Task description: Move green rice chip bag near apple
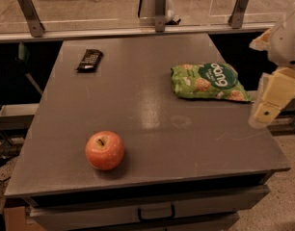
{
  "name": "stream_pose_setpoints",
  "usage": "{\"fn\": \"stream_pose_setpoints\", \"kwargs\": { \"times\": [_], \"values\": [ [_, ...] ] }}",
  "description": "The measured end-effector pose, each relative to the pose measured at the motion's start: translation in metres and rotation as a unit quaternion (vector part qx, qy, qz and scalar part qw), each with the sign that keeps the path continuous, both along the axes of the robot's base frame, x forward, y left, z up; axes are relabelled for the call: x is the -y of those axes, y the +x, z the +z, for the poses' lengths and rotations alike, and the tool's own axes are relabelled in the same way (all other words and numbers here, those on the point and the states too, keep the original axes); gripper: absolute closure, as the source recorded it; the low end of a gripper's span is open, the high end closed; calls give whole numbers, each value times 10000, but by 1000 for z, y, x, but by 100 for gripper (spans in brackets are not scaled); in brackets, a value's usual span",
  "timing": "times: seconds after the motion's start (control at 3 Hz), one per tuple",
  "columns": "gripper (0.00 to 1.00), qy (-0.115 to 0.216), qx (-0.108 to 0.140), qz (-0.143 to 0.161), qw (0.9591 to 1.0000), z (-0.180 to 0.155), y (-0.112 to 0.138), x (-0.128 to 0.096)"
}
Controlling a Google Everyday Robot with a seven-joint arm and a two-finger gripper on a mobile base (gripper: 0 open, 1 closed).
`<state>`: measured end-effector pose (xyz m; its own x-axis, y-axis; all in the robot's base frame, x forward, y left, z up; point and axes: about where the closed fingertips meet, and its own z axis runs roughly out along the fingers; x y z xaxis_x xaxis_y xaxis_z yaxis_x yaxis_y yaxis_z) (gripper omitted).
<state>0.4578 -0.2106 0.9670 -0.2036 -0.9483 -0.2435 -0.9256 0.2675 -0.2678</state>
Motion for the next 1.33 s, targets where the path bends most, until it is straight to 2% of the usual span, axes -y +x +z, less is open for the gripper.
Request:
{"fn": "stream_pose_setpoints", "kwargs": {
  "times": [0.33,0.67,1.0,1.33],
  "values": [
    [0,265,224,150,9993,-19,38,-4],
    [0,514,464,370,9969,-37,85,-9],
    [0,746,599,509,9941,-51,124,-15],
    [0,1021,526,543,9919,-69,153,-22]
  ]
}}
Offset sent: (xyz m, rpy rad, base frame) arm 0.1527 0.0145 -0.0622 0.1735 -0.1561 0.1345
